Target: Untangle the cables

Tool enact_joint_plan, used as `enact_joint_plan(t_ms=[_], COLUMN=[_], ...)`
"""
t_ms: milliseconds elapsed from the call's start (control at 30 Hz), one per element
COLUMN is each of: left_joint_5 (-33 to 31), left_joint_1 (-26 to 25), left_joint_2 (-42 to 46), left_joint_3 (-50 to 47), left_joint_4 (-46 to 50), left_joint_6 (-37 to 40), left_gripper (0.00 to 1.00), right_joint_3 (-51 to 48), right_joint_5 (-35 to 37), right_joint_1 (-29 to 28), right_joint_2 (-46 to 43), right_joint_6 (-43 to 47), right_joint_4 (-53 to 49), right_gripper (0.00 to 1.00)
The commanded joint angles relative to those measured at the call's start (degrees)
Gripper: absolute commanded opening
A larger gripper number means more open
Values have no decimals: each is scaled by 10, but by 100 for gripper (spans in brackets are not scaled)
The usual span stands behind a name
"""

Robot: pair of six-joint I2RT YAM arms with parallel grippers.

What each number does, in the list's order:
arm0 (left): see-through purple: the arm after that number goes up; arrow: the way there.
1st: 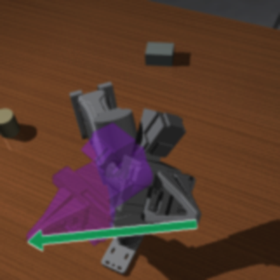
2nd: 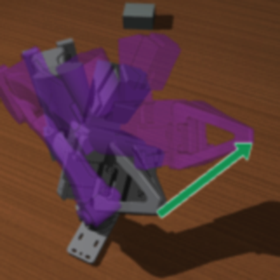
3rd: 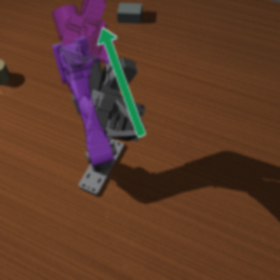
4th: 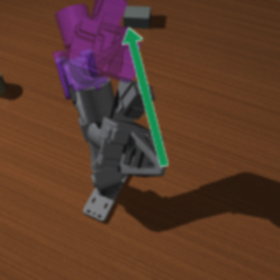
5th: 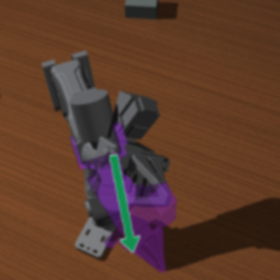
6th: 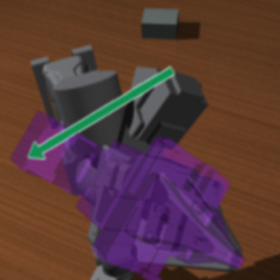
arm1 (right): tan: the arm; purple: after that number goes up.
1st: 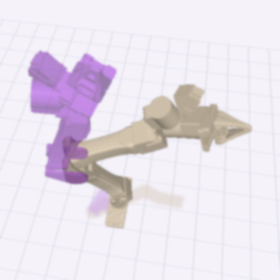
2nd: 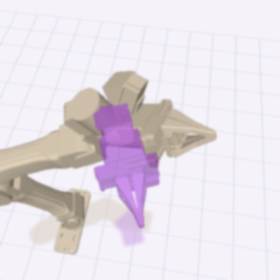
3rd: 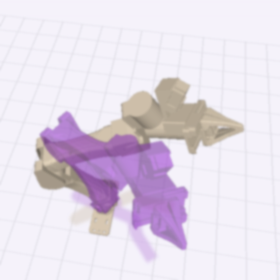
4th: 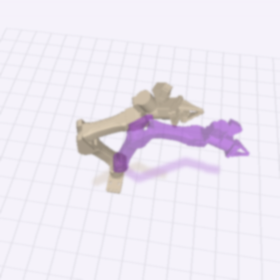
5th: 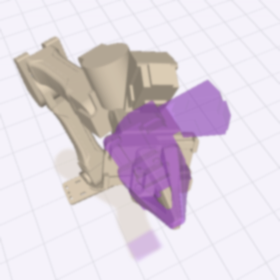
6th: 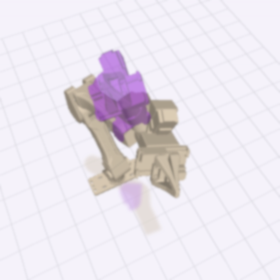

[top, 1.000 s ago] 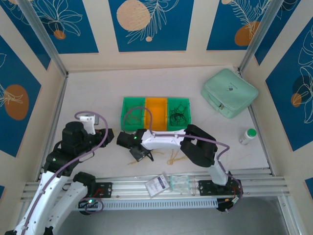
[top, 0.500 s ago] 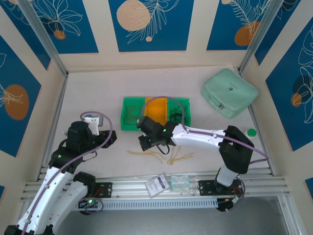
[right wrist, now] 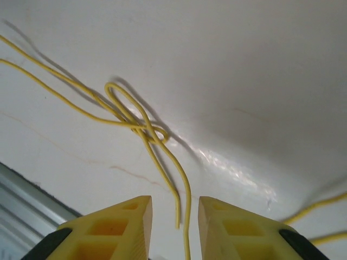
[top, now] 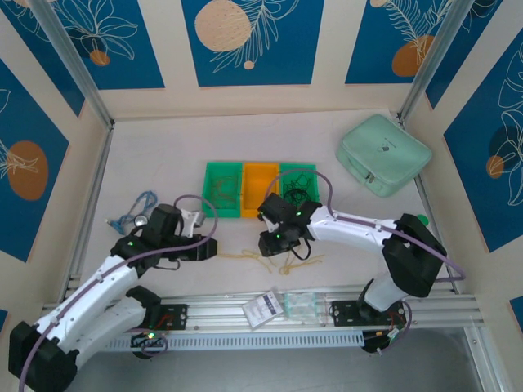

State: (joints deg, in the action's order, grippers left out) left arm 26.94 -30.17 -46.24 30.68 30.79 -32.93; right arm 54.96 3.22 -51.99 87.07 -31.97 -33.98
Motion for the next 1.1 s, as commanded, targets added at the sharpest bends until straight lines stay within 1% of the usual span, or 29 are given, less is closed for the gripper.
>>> enact_joint_plan(t_ms=[0, 67, 167, 400, 467, 633, 867, 1067], left_joint_5=[-16, -28, -27, -31, -37, -46, -49, -53], left_joint_1=[-19, -21, -24, -40, -41, -45, -47, -47], left_joint_2=[-18, -25, -40, -103, -125, -175, -224, -262], left_joint_3=[-31, -43, -55, -69, -65, -54, -60, -61], left_joint_4=[-54, -85, -129, -188, -192, -198, -235, -248], left_joint_6=[-44, -56, -67, -75, -70, -58, -55, -45], left_gripper=[33, 33, 33, 33, 32, 23, 22, 21], right_joint_3=[-11, -14, -14, -19, -20, -18, -24, -17], right_joint_5=[-57, -78, -105, -127, -139, -144, -142, -148], right_joint_1=[9, 12, 17, 34, 35, 35, 39, 40], right_joint_2=[-17, -13, -3, 13, 17, 21, 29, 49], right_joint_6=[6, 11, 21, 38, 42, 53, 59, 66], right_joint_4=[-2, 5, 6, 10, 12, 2, -1, 0], right_gripper=[29, 29, 29, 29, 29, 29, 29, 29])
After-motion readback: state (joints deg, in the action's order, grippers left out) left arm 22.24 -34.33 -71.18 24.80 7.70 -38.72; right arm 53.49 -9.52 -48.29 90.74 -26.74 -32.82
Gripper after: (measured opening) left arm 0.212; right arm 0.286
